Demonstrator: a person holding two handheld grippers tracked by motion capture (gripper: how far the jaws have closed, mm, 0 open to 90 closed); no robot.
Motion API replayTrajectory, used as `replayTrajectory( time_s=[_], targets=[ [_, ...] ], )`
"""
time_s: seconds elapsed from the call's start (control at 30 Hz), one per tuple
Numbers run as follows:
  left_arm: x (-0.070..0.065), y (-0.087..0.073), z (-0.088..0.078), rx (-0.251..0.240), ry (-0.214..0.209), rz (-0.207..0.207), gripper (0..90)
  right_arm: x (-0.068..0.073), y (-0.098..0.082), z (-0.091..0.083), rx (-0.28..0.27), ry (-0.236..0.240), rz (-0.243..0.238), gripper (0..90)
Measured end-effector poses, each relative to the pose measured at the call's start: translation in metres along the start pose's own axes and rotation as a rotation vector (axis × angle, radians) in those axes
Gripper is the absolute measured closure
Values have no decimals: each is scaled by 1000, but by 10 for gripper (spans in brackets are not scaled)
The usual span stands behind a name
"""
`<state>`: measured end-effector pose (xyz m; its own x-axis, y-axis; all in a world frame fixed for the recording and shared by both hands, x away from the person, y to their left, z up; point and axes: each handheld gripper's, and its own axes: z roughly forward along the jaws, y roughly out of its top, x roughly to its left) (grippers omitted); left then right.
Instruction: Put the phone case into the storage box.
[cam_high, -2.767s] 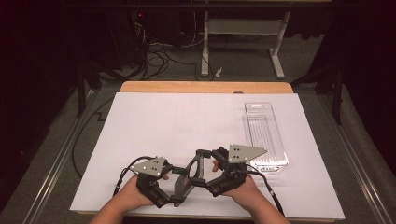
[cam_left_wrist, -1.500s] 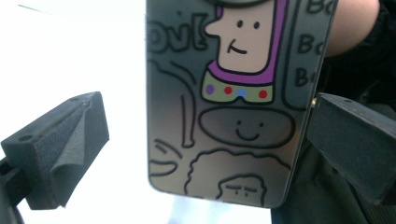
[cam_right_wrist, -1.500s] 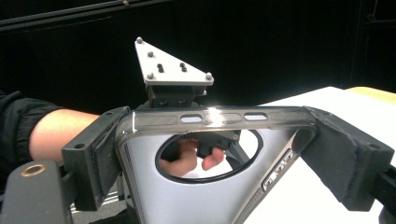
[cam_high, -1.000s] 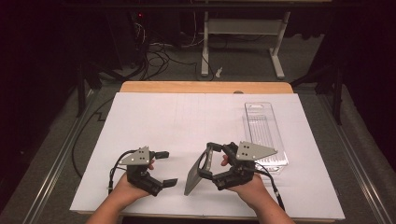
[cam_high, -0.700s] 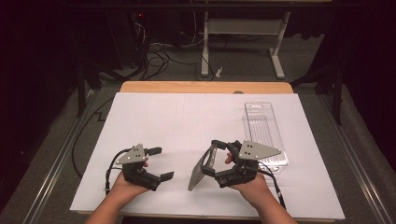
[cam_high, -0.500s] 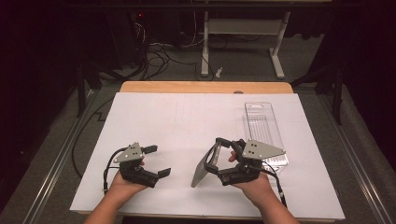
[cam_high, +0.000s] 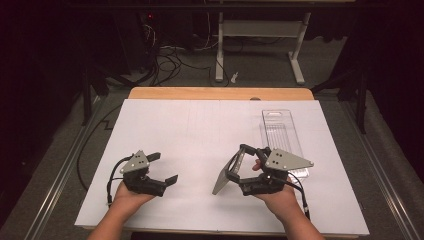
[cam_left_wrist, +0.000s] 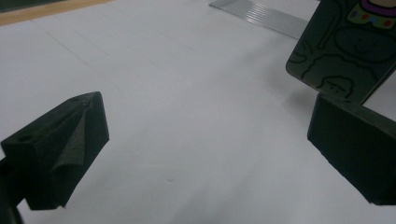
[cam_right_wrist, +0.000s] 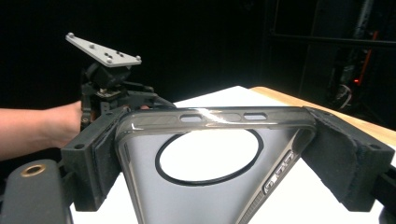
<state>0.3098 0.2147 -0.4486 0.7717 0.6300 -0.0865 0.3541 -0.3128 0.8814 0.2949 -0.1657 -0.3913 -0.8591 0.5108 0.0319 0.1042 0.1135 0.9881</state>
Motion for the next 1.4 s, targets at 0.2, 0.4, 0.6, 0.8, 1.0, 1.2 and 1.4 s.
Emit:
replayTrajectory(
  time_s=[0.2,0.4,0.6,0.8,1.0,1.2,1.4],
  targets=[
    [1,-1,-1,9,34,2,1,-1,0,-5,2,-36,-19,131],
    [5,-3,-3,10,59,-12,1,-3,0,-12,2,-85,-37,130],
    [9,-5,-5,14,68,-30,1,-5,0,-19,1,-116,-46,130],
    [8,-5,-5,14,58,-34,1,-7,-1,-29,-6,-162,-50,130],
    [8,-4,-4,13,61,-32,1,-8,-3,-35,-11,-190,-48,131],
    [7,-4,-3,13,59,-27,1,-6,-5,-31,3,-207,-66,131],
    [7,-4,-4,10,59,-27,1,-4,-5,-29,-2,-210,-66,131]
  ],
)
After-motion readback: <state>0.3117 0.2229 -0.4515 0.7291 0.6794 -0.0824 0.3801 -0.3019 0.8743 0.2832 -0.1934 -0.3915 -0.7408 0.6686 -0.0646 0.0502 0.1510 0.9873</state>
